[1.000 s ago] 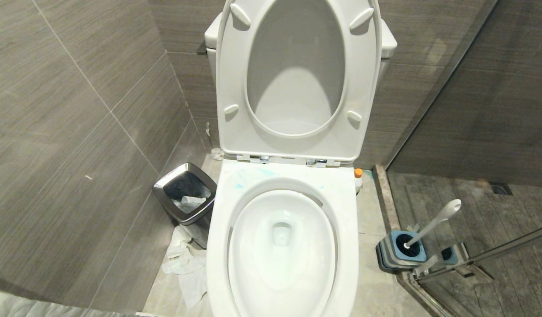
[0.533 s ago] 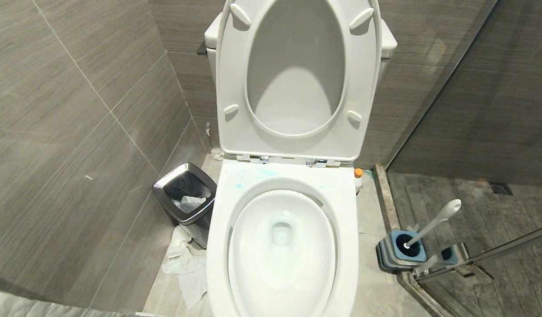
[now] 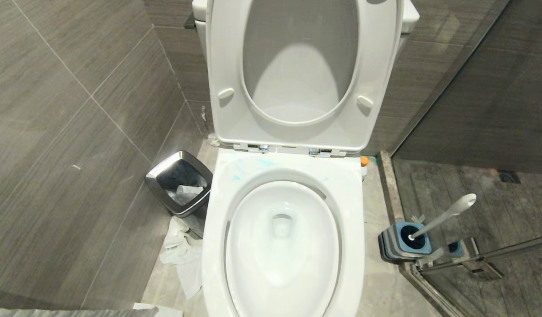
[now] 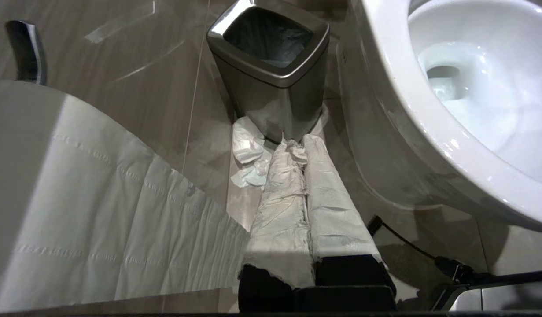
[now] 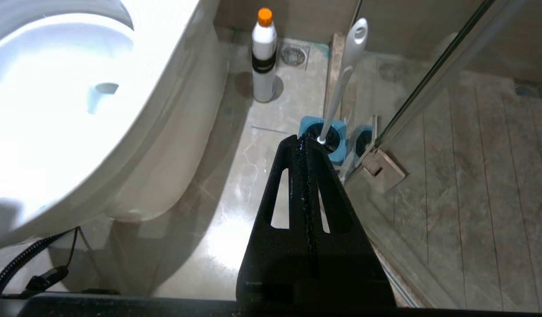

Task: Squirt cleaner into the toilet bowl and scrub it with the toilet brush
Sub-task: Pour in the cleaning agent

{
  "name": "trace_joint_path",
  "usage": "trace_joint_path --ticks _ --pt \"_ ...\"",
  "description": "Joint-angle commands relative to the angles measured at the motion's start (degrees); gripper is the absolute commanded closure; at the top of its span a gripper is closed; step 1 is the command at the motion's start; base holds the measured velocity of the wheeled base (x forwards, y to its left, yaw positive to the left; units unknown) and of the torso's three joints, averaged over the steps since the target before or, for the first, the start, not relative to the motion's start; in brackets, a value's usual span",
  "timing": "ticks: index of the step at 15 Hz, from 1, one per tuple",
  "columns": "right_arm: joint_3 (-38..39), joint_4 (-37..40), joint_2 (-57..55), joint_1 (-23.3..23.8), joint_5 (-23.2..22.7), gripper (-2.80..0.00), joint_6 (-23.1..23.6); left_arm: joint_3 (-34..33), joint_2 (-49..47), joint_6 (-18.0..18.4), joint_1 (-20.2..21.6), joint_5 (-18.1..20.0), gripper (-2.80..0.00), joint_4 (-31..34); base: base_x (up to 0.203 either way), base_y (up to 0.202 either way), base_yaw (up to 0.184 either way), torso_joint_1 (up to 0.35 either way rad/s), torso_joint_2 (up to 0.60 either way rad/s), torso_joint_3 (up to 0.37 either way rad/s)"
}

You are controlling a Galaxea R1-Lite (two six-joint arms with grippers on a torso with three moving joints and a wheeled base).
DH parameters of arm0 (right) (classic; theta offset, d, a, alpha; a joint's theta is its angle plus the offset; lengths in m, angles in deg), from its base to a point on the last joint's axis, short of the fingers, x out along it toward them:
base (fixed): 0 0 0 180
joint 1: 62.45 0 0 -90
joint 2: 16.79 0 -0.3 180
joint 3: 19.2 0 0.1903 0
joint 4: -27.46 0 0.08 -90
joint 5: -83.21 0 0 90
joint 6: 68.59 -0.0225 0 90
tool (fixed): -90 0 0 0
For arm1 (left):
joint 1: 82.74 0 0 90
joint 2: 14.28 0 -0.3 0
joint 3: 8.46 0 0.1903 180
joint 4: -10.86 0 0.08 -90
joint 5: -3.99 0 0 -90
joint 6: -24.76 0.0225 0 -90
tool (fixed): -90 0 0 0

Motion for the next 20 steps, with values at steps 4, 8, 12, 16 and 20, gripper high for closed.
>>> trace_joint_path --ticks 4,8,12,16,20 --pt "0.7 -0.03 0.04 0.0 -0.02 0.0 0.05 -0.35 -0.07 0.09 0.02 0.03 0.0 0.03 0.0 0.0 0.0 0.003 0.0 -0.196" --pt "0.7 -0.03 0.04 0.0 -0.02 0.0 0.05 -0.35 -0.07 0.09 0.02 0.03 0.0 -0.06 0.0 0.0 0.0 0.006 0.0 -0.194" --pt "0.7 -0.03 0.04 0.0 -0.02 0.0 0.05 -0.44 -0.07 0.09 0.02 0.03 0.0 -0.06 0.0 0.0 0.0 0.005 0.0 -0.194" --pt "0.7 -0.03 0.04 0.0 -0.02 0.0 0.05 -0.44 -0.07 0.09 0.02 0.03 0.0 -0.06 0.0 0.0 0.0 0.001 0.0 -0.199" --pt "0.7 -0.03 0.04 0.0 -0.02 0.0 -0.04 -0.44 -0.07 0.09 0.02 0.03 0.0 -0.06 0.0 0.0 0.0 0.006 0.0 -0.147"
